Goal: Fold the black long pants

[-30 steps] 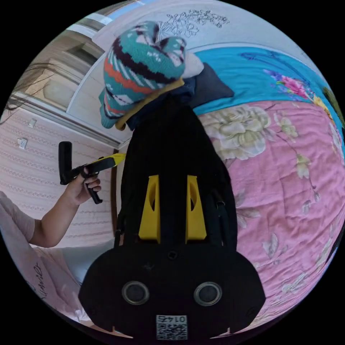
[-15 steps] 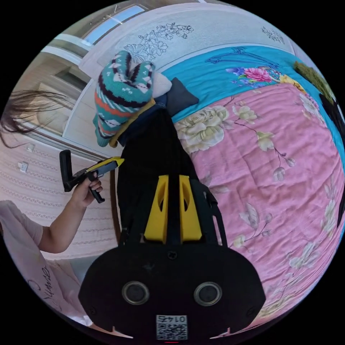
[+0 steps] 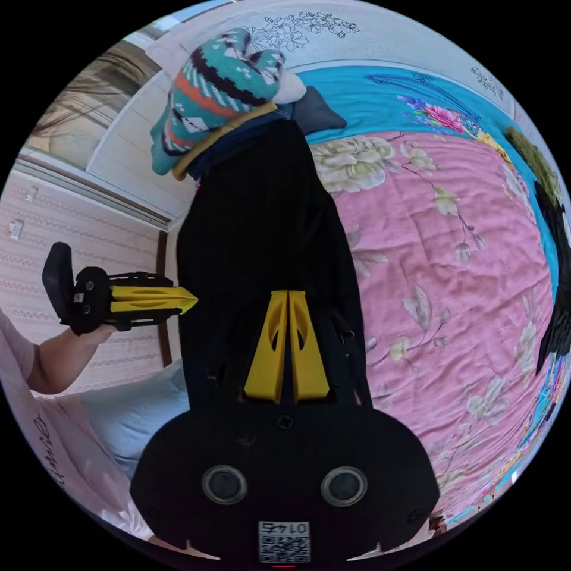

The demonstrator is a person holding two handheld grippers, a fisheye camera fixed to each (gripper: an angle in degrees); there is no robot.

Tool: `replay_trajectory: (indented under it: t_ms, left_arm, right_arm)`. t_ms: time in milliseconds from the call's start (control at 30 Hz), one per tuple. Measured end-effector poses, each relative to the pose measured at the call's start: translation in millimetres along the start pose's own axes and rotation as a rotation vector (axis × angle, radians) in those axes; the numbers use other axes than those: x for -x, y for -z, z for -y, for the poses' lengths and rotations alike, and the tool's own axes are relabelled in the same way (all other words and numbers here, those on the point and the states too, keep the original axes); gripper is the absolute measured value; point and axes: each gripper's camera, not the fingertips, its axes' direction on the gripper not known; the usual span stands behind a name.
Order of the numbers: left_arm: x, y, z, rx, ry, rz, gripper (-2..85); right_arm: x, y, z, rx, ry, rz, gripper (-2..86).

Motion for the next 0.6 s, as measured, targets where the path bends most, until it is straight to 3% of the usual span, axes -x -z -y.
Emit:
replay_trajectory:
  t_ms: [67,200,400,500,600]
  left_arm:
    - [2,-23,11,0.072,0.009,-0.038,-1.0]
    - [-7,-42,36,0.139,-0.019,-0.055,-1.0]
    - [-24,-56,61,0.210,-0.046,-0.054,-1.0]
    - [-33,-64,69,0.224,-0.061,-0.048,-1.0]
    - [-41,-71,76,0.229,-0.065,-0.042,-1.0]
  right_arm:
    - [-11,-17,7,0.050,0.001,-0.114,-0.4]
    - [-35,-37,22,0.090,-0.034,-0.030,-0.4]
    - [-17,-19,34,0.061,0.019,-0.110,-0.4]
    - [-31,-63,37,0.191,0.018,-0.114,-0.5]
    - [-53,-69,29,0.137,-0.022,-0.052,-0.7]
